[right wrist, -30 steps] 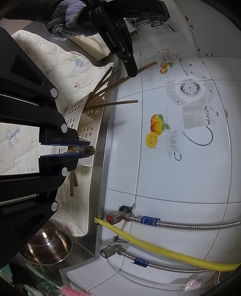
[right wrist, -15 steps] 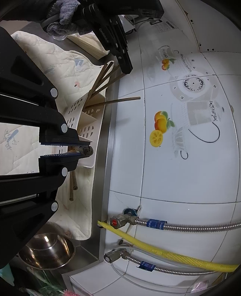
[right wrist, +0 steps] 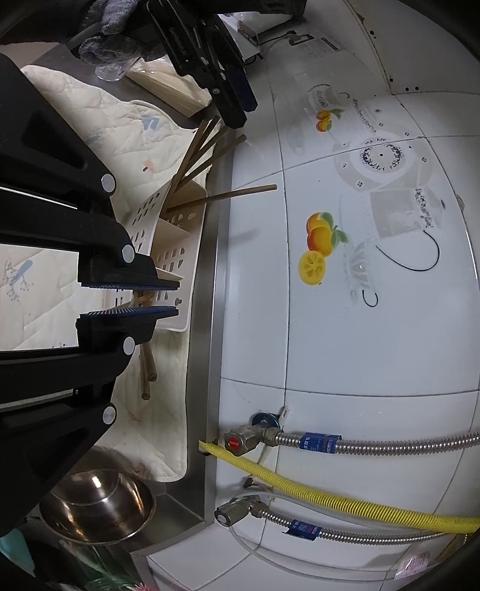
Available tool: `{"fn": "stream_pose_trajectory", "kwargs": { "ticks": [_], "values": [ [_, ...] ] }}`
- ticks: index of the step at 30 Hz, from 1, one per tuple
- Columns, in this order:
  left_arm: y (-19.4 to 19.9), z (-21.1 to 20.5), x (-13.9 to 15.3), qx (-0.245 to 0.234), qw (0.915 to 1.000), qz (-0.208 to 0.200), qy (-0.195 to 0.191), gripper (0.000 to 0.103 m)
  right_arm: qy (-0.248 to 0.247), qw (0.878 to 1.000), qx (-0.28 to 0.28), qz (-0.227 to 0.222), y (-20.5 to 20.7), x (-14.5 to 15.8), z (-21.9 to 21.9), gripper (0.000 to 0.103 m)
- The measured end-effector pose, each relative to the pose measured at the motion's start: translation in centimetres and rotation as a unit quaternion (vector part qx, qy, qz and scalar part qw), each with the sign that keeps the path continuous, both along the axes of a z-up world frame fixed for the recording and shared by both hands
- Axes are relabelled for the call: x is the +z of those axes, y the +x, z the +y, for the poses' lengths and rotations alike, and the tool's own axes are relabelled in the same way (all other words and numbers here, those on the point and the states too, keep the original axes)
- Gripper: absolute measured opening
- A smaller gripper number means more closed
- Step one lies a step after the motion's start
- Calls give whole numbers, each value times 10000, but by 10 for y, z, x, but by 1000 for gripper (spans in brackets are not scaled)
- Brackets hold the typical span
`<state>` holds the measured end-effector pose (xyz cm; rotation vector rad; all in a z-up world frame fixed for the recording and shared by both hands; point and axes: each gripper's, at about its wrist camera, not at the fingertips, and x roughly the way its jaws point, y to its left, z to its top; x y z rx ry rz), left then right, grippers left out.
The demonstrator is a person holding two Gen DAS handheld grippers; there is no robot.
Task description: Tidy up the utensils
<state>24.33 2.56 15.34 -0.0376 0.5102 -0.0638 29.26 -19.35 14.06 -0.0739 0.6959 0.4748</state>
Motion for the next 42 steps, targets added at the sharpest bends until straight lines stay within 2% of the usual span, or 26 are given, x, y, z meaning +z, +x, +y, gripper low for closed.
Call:
{"fn": "stream_pose_trajectory", "kwargs": {
  "ticks": [4,6,17,20,28,36,42],
  "values": [
    [-11,-1,-3,30,10000,-1,56,75,-9,10000,-9,-74,-8,3,0,21],
    [-18,0,-4,41,10000,7,60,77,-49,9999,-32,-139,-13,5,0,28],
    [-62,-4,-14,187,9993,-114,287,96,-238,9982,-103,-542,-55,7,-2,51],
    [-74,-4,-18,208,9993,-102,285,98,-231,9979,-130,-599,-68,4,-4,58],
    [-100,1,-30,380,9992,-18,134,98,-260,9968,-221,-724,-98,-6,-9,69],
    [-126,6,-43,573,9983,29,-44,98,-251,9945,-470,-900,-128,-17,-17,87],
    [-146,8,-52,639,9979,-12,-88,98,-379,9917,-659,-1041,-151,-35,-18,91]
  ]
}}
